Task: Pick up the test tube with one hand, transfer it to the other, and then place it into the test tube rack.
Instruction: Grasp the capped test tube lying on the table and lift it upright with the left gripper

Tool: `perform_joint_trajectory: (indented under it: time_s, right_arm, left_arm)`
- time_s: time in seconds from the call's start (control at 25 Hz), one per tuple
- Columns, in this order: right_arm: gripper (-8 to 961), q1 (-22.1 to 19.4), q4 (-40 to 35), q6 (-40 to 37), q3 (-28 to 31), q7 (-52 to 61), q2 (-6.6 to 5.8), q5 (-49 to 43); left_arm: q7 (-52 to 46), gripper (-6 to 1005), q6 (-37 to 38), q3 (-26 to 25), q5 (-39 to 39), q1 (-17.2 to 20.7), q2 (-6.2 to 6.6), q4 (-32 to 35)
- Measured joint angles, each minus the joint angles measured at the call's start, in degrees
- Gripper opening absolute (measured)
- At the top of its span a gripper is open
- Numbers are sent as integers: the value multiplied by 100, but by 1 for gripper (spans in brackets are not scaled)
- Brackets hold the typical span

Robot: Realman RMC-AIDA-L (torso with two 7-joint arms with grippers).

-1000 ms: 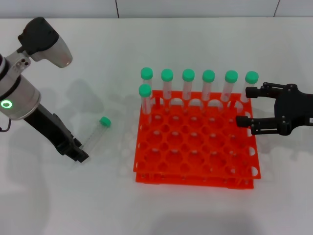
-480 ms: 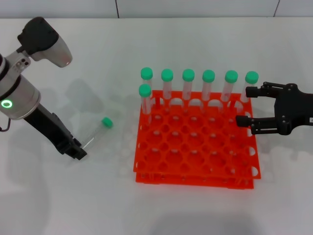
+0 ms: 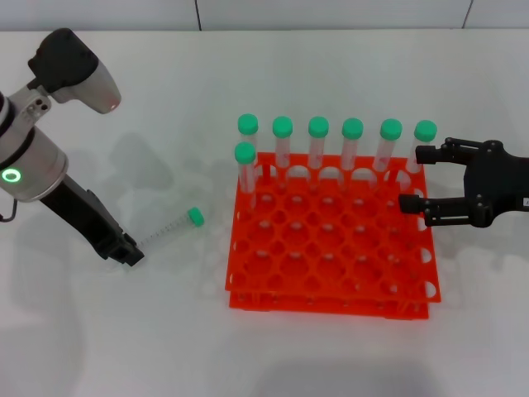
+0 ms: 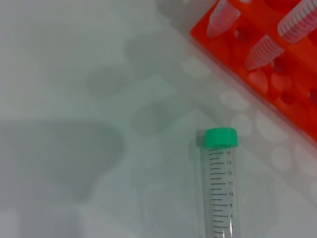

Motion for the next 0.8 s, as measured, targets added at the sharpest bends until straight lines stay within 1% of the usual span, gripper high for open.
perform_joint_trajectory:
  time_s: [0.36, 0.52, 0.8]
  right_arm:
    - [857, 6, -21, 3, 0, 0, 0, 0]
    - [857, 5, -25, 4, 0, 0, 0, 0]
    - [857, 1, -23, 4, 0, -3, 0, 2]
  left_arm:
    - [3, 203, -9, 4, 4, 10, 7, -1]
    - [2, 204, -9, -53, -33, -1, 39, -1]
    - [0, 196, 14, -148, -61, -8, 46, 16]
